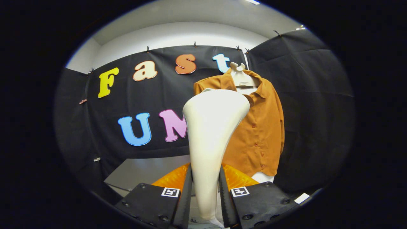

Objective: Iron the clothes twice with a garment steamer, once on the left side and once on the right side.

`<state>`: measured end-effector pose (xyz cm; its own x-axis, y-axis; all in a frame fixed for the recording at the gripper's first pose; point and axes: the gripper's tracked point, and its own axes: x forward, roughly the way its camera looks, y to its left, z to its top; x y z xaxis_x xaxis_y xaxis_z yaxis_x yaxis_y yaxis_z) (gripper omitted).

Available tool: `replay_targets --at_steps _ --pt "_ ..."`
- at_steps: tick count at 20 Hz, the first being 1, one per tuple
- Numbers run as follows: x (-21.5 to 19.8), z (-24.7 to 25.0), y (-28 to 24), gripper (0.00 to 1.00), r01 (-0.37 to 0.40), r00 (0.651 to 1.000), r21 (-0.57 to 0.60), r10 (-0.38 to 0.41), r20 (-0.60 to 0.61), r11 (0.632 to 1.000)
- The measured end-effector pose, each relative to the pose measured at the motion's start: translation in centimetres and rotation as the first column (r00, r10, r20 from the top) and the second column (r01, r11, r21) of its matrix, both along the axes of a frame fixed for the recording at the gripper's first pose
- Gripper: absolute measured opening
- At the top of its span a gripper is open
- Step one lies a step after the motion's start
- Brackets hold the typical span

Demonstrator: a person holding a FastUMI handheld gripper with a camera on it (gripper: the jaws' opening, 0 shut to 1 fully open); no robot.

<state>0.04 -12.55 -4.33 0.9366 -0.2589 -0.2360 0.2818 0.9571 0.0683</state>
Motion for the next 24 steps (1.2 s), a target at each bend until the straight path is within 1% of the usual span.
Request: replay_targets --at_steps 2,6,8,11,14,16,19,24 --pt "0.6 0.3 -2.5 0.44 0.003 1.0 0.001 -0.003 0.006 1.0" --pt "3.2 0.2 -5.7 0.44 -0.055 0.998 -0.005 0.055 0.012 0.998" --pt "4.7 -0.2 -6.8 0.44 -0.104 0.995 0.008 0.103 0.014 0.995" --pt "6.8 -1.3 -7.6 0.44 -0.196 0.981 0.041 0.196 0.013 0.98" --pt "8.7 -2.4 -8.6 0.44 -0.279 0.96 0.081 0.279 0.007 0.957" --pt "9.8 -3.3 -9.3 0.44 -0.321 0.947 0.119 0.322 0.005 0.94" --pt "11.4 -4.7 -10.8 0.44 -0.345 0.936 0.142 0.351 -0.016 0.928" --pt "12.7 -7.1 -12.0 0.44 -0.38 0.919 0.161 0.392 -0.051 0.911"
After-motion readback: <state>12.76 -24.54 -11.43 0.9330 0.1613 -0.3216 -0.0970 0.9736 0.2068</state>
